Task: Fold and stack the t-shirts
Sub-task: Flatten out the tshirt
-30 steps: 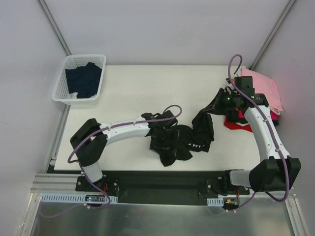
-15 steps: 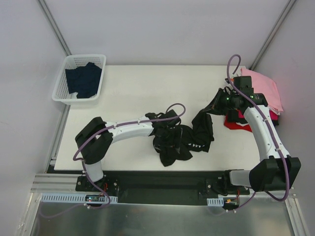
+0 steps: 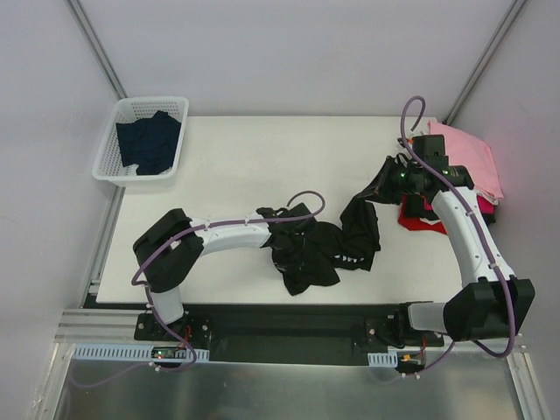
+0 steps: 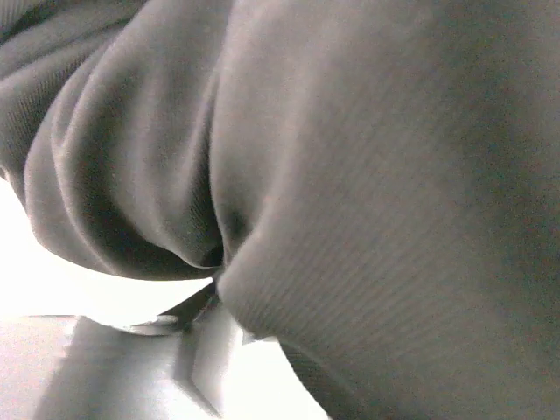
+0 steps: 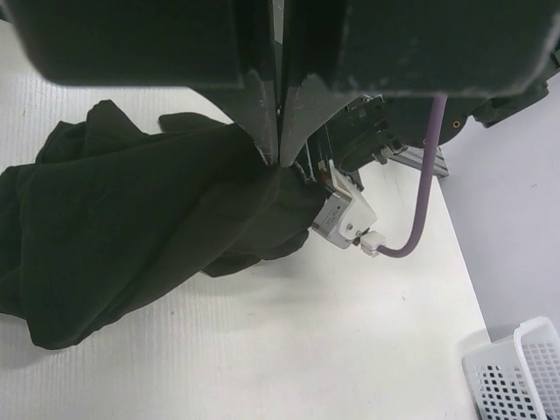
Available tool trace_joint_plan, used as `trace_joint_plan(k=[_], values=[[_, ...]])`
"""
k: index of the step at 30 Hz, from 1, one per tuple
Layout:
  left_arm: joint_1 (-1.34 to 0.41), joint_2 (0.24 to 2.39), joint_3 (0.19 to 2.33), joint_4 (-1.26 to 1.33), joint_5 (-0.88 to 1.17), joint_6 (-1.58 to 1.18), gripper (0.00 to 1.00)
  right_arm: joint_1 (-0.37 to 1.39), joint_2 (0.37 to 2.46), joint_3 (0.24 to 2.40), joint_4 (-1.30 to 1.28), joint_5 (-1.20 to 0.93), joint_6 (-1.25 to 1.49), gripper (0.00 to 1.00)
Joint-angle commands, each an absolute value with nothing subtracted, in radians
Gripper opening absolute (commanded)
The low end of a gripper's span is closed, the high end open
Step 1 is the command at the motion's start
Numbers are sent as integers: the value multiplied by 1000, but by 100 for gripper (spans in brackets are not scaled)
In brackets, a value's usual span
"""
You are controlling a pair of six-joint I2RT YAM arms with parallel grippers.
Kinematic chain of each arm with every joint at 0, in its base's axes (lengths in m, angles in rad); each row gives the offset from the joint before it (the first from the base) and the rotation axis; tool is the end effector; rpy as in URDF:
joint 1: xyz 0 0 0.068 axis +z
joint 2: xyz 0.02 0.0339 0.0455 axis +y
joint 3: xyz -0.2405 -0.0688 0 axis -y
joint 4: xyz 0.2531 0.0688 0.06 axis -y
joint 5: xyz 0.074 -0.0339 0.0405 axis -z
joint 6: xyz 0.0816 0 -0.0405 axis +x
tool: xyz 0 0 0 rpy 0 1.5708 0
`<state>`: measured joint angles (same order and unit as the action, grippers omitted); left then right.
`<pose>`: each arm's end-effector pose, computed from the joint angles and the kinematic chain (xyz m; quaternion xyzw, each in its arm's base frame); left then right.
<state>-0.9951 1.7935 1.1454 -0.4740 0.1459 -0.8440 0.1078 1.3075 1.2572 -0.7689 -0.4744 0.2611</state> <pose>0.1960 -0.3237 0.1037 0.0896 0.9683 -0.2195 0.0780 0.3075 0.0708 0.2858 -0.0168 0.9081 0.2803 0.3106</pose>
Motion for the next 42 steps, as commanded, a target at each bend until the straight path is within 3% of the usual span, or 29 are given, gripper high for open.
trace_joint_plan(k=[1,3,6,13,21,26,37,42], values=[[-996,1735,1186,-466,115,-825,15,123,1313,1264,-747,-462,273,1],[-994,1729,1184,-466,115,-822,5,132,1324,1273,-746,-459,273,1],[-989,1700,1180,-474,104,-813,0,143,1338,1287,-744,-457,275,1],[-878,1440,1175,-595,45,-811,0,161,1368,1301,-739,-454,278,1],[-637,1235,1340,-915,-52,-687,6,201,1414,1335,-726,-448,294,1],[-522,1239,1532,-1038,-86,-585,8,213,1433,1405,-741,-439,295,1],[-440,1347,1845,-1098,-71,-540,9,213,1430,1679,-830,-407,301,1],[-417,1452,2023,-1130,-8,-500,16,213,1479,1756,-844,-416,296,1]])
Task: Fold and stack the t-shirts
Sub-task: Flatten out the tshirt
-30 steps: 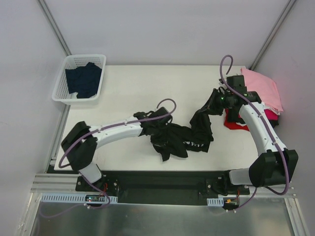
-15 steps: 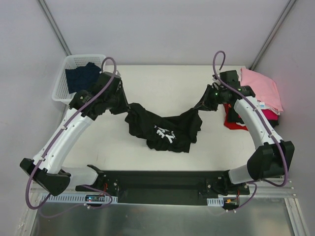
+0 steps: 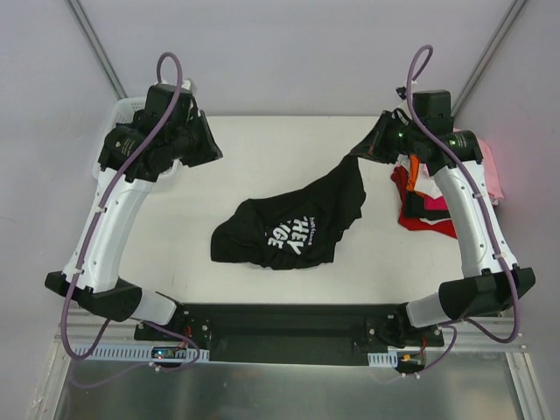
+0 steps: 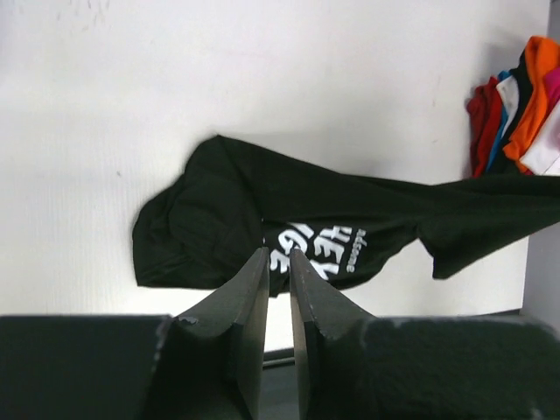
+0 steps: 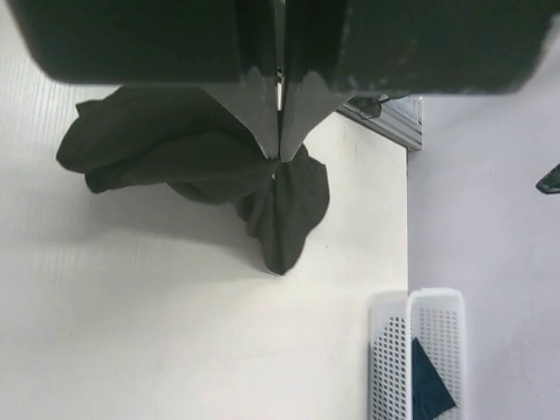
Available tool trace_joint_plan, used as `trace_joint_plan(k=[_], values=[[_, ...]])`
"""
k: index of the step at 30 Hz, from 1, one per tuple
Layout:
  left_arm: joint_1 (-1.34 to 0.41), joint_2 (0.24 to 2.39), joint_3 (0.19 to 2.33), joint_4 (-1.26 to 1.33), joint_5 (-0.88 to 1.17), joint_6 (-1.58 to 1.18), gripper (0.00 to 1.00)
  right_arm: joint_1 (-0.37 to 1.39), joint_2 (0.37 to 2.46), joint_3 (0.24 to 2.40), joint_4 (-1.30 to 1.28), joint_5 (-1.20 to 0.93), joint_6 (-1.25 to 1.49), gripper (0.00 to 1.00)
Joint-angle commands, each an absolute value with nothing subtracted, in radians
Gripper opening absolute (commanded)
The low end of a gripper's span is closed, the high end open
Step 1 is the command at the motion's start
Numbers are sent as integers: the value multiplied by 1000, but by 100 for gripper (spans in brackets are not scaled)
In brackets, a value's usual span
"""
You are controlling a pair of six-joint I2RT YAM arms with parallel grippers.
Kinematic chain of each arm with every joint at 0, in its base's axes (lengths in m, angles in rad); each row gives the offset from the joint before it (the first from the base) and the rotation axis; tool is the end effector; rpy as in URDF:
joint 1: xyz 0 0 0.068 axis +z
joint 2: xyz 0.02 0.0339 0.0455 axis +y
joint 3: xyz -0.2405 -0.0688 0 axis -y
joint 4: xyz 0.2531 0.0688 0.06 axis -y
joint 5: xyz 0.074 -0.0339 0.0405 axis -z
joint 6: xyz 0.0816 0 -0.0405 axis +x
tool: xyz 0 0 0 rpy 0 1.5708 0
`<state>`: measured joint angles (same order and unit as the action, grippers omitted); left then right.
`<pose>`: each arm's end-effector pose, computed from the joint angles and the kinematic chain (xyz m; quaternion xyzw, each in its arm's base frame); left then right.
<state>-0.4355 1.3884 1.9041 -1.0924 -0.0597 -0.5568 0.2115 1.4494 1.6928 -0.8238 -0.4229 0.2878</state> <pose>0.2716 -0.1210 0.4423 -0.0675 0.8761 -0.2038 0.4316 0.3314 0.1054 0.3901 -0.0669 0.8635 0.2937 0.4046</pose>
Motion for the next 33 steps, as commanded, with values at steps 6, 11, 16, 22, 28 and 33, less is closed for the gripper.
trace_joint_plan(k=[6,11,16,22,28,33], values=[[-413,1514,1842,-1073,152,-509,29,212,1596,1716,-793,-402,276,1],[-413,1411,1594,-887,218,-554,66,210,1776,1811,-792,-466,239,6],[-413,1320,1376,-815,256,-601,84,212,1919,1830,-773,-595,239,34],[-414,1211,1183,-778,247,-640,83,209,1793,1711,-769,-575,244,47],[-414,1173,1037,-712,219,-646,73,227,1580,1485,-761,-554,253,47],[-414,1213,1005,-643,227,-640,74,276,1471,1281,-761,-548,221,47]])
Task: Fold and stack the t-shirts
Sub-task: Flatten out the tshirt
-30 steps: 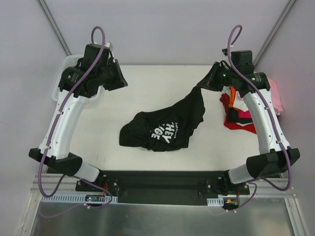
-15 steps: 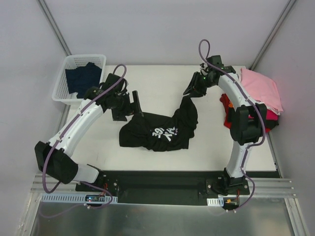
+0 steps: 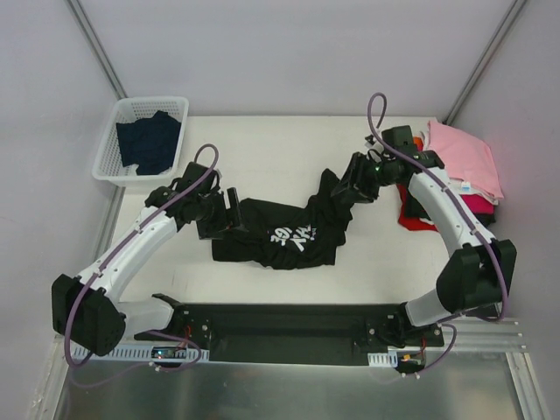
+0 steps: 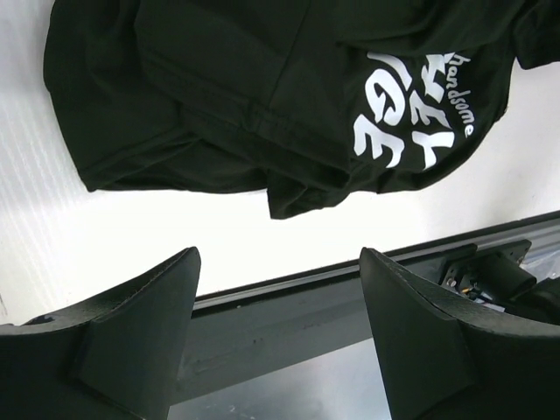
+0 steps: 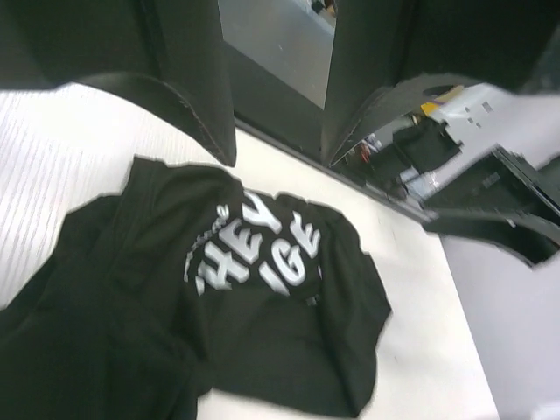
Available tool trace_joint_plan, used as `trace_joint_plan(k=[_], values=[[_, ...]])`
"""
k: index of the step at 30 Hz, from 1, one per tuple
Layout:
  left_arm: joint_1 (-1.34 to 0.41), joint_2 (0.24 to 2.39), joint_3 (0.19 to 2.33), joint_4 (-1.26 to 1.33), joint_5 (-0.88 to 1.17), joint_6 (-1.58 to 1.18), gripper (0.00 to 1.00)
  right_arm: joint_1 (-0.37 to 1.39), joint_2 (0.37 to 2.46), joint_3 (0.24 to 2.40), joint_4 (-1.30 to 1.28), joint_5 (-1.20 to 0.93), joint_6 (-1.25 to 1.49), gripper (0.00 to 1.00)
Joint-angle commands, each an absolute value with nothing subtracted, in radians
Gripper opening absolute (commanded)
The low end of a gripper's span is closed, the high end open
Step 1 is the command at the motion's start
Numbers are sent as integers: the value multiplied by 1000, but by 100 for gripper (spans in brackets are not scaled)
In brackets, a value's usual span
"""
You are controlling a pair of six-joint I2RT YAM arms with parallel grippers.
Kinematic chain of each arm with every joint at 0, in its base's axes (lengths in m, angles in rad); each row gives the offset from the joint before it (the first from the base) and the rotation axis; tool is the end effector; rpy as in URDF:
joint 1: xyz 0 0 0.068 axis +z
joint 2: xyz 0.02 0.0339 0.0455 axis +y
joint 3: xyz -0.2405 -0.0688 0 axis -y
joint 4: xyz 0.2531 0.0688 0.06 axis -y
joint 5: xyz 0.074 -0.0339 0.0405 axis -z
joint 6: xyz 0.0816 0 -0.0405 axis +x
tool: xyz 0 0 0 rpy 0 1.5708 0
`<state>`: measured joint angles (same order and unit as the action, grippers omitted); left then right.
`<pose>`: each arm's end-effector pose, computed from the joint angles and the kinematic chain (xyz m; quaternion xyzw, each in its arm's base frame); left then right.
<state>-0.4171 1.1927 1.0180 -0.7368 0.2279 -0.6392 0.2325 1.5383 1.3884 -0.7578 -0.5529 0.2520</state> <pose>0.2530 -0.1323 0.2308 -0.0676 0.9383 -0.2550 0.2236 0.3402 0.1246 0.2624 -0.0800 0.9105 0.3257 0.2421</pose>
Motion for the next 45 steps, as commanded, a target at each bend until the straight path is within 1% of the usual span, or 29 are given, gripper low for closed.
trace_joint_plan(k=[1,3,8,12,14,17,21,23,26,31,36,41,45], values=[[-416,1241,1006,-620,227,-637,74,284,1465,1254,-761,-537,212,46],[-414,1276,1023,-603,230,-629,74,290,1451,1182,-740,-526,215,46],[-414,1439,1132,-597,241,-554,75,287,1402,1083,-723,-496,204,45],[-414,1563,1213,-577,273,-528,73,269,1399,1042,-681,-469,213,44],[-414,1591,1235,-572,290,-525,72,229,1410,1014,-640,-511,239,44],[-414,1612,1252,-561,310,-540,72,218,1440,1026,-611,-520,245,44],[-416,1589,1229,-549,357,-578,67,210,1491,1037,-606,-511,230,42],[-419,1563,1197,-548,376,-603,67,203,1497,1031,-601,-517,224,42],[-433,1485,1135,-545,383,-627,68,196,1514,1026,-595,-522,215,42],[-449,1376,1039,-543,452,-658,72,198,1539,1017,-568,-540,235,41],[-475,1281,942,-543,463,-692,72,198,1539,1023,-566,-542,236,41],[-477,1264,878,-540,430,-699,72,198,1539,1023,-571,-540,233,41],[-479,1301,874,-534,402,-673,71,199,1531,1025,-574,-540,233,41]])
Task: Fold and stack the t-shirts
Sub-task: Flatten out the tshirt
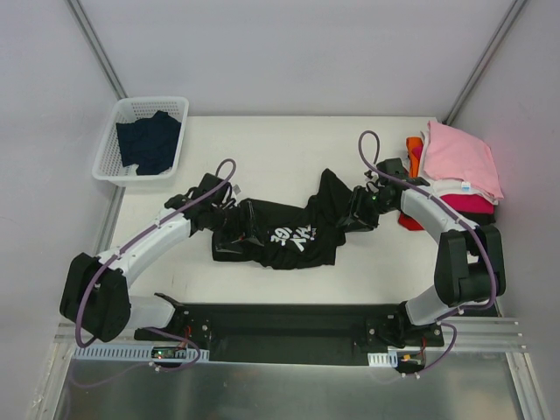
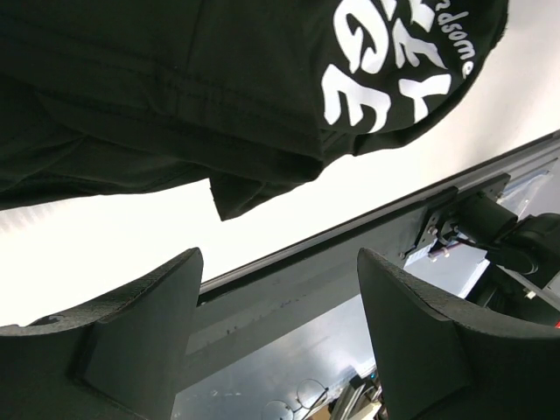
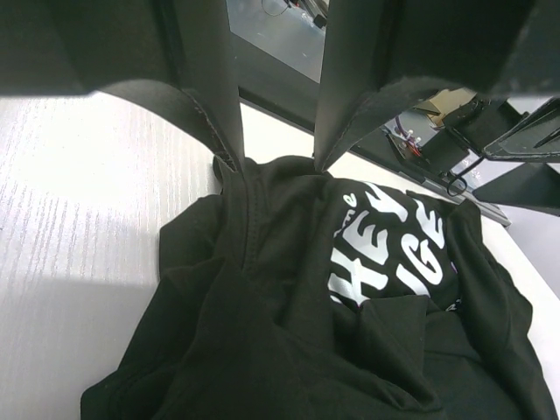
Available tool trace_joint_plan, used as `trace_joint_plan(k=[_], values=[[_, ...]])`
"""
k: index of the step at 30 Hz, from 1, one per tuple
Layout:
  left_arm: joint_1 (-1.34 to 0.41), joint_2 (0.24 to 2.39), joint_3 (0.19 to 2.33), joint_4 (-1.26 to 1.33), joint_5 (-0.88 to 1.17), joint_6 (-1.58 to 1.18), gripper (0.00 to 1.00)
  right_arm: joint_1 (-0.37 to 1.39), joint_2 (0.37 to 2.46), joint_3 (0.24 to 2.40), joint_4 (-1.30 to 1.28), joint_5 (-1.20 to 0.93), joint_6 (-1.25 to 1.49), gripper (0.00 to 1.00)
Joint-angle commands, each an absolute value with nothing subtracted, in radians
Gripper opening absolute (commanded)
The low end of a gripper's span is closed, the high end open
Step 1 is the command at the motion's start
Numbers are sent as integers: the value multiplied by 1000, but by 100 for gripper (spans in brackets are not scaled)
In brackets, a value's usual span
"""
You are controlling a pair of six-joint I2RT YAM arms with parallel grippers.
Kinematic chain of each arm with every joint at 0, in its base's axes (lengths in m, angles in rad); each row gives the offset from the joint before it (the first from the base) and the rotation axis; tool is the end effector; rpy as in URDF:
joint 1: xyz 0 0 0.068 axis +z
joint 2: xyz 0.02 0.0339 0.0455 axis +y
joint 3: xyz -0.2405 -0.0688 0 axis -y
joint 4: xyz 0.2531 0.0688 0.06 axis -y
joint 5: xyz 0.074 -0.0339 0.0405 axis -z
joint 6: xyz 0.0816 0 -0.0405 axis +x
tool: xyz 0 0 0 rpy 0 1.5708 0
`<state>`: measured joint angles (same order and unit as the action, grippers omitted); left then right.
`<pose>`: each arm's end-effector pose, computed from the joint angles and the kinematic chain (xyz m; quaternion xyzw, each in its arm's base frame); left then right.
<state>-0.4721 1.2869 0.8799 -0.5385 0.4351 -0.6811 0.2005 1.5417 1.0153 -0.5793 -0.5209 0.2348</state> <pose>0.2475 -0.1650 0.1793 -0.0309 0.9310 -0.3359 0.1398 0.3123 0.1049 0.1492 -0.0432 0.9411 0.2928 0.1633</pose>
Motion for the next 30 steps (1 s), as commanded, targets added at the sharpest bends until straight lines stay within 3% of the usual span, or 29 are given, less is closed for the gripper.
trace_joint_plan(k=[1,18,30], values=[[-477,1310,879,-531,396,-673,71,199,1529,1025,-577,-540,232,41],[-488,1577,1124,-489,425,-647,71,199,1517,1025,-617,-520,207,40],[-494,1569,1037,-471,396,-641,69,199,1526,1019,-617,-512,206,39]])
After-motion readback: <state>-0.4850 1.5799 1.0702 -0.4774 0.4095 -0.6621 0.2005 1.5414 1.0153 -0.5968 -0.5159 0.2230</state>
